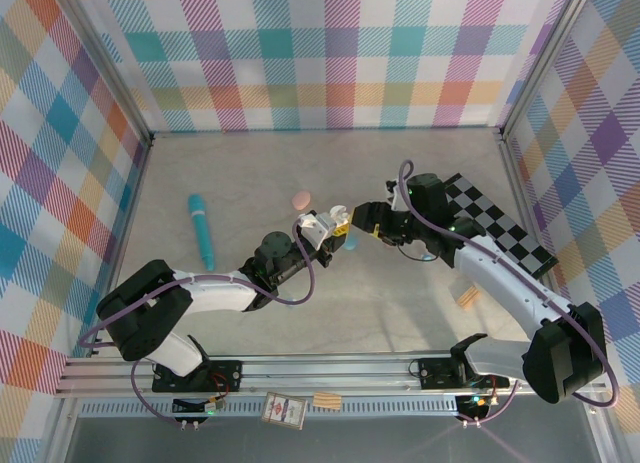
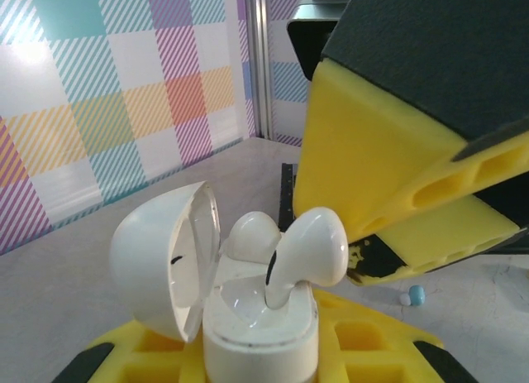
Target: Insert the wireless bluetooth earbuds into the charging case
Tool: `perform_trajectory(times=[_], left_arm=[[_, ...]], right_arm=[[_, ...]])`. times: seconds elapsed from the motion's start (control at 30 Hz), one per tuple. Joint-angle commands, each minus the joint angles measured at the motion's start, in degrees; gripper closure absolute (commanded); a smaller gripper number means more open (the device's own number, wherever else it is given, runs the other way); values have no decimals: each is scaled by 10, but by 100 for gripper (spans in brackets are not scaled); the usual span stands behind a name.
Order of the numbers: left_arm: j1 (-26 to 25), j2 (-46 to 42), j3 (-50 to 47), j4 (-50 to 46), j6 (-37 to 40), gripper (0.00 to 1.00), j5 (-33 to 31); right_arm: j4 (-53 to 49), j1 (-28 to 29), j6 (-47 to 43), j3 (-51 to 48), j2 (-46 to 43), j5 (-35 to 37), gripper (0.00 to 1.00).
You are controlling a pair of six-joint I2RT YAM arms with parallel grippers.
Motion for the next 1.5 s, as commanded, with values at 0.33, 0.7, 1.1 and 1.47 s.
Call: perform_trajectory(times=[0.33, 0.7, 1.1, 1.47], left_arm=[[-10, 12, 16, 30, -7, 100, 28], [-10, 13, 0, 53, -9, 100, 22], [-9, 23, -4, 73, 48, 100, 121], [-9, 21, 10, 60, 42, 100, 104]], right_arm=[[-9, 30, -26, 45, 24, -31, 37], [7, 29, -50, 21, -55, 9, 34], [-122, 25, -57, 122, 1, 102, 25], [-244, 21, -118, 196, 74, 83, 22]])
